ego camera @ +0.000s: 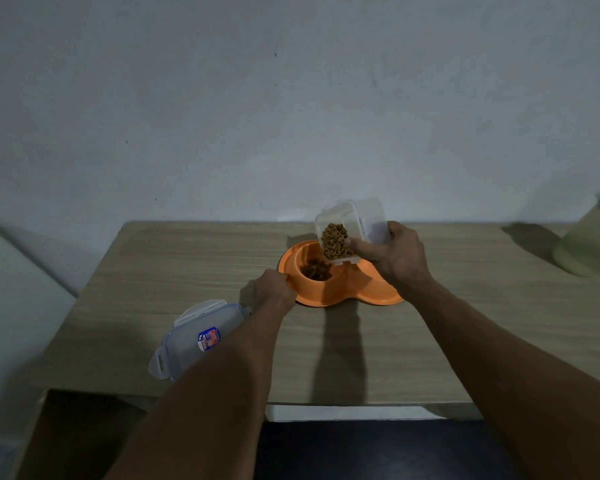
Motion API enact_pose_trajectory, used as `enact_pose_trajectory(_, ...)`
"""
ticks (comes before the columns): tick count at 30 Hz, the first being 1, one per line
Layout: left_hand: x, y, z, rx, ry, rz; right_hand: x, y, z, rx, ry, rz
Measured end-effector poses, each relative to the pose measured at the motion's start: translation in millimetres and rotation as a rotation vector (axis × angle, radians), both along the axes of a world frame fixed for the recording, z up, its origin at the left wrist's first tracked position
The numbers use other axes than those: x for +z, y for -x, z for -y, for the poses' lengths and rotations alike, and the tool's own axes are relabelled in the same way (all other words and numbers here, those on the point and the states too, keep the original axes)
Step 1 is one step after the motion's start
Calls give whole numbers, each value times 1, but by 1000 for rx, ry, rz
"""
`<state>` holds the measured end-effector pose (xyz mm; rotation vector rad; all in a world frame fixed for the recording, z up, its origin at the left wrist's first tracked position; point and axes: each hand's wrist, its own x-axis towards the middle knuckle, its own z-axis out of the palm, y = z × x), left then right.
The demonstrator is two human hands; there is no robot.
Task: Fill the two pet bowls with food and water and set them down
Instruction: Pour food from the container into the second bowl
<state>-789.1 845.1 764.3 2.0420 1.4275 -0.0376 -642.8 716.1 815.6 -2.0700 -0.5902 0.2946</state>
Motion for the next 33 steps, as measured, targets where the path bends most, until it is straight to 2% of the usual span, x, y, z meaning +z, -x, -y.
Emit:
enact_pose_trajectory(7,-5,-1,-2,11,8,39,-1,-2,3,3,-65,-75)
enact_pose_trajectory(11,-6,-1,-3,18,3,28,0,0,2,12,12,1)
enact_pose_trajectory(20,-9,-2,-4,-15,-18,16,1,3,1,-12,38,-1)
enact_pose_trajectory(27,-9,-4,-5,-26,-14,-6,3,4,6,-87,-98,-174)
enact_pose_trajectory(33,-4,-3,-8,-24,27,-23,8,4,10,-260,-372,-631)
